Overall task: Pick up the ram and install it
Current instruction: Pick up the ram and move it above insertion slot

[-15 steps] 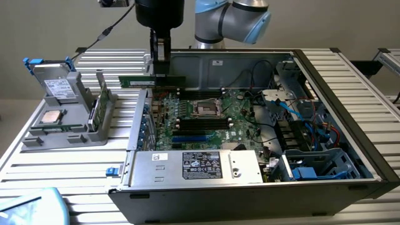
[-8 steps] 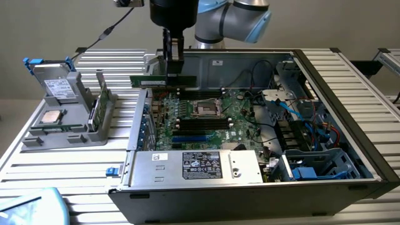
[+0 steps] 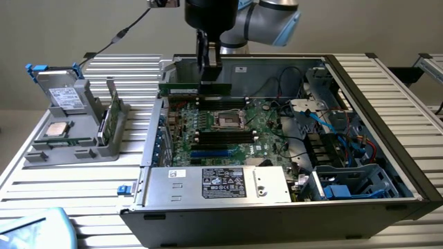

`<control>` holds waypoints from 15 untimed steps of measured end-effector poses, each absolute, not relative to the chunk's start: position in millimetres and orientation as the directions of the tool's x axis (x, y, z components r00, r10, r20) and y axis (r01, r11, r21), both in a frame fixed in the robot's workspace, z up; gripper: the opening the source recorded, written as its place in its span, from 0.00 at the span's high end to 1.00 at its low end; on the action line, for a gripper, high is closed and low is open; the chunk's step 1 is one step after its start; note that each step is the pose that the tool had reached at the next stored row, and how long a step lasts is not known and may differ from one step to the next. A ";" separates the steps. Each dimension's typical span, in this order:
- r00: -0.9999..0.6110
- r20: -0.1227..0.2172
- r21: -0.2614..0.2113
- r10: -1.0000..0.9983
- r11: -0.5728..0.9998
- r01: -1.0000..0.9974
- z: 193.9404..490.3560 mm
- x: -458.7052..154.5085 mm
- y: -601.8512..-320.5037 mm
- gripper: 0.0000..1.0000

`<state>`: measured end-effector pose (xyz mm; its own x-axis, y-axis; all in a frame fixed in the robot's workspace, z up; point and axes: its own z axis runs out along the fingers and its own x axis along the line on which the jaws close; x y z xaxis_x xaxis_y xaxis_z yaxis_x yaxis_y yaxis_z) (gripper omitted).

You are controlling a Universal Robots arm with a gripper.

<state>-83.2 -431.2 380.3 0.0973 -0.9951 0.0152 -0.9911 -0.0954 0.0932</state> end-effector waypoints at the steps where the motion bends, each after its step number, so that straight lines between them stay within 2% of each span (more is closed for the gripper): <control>1: 0.097 0.015 0.093 -0.995 -0.096 -0.991 380.3 -79.7 -431.1 0.86; 10: 0.097 0.015 0.093 -0.995 -0.096 -0.991 380.3 -46.6 -429.5 0.86; 15: 0.097 0.018 0.092 -0.995 -0.095 -0.991 376.8 -27.8 -416.5 0.86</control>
<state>-27.8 -416.5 376.8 0.0973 -0.9951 0.0184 -0.9912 -0.0952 0.0919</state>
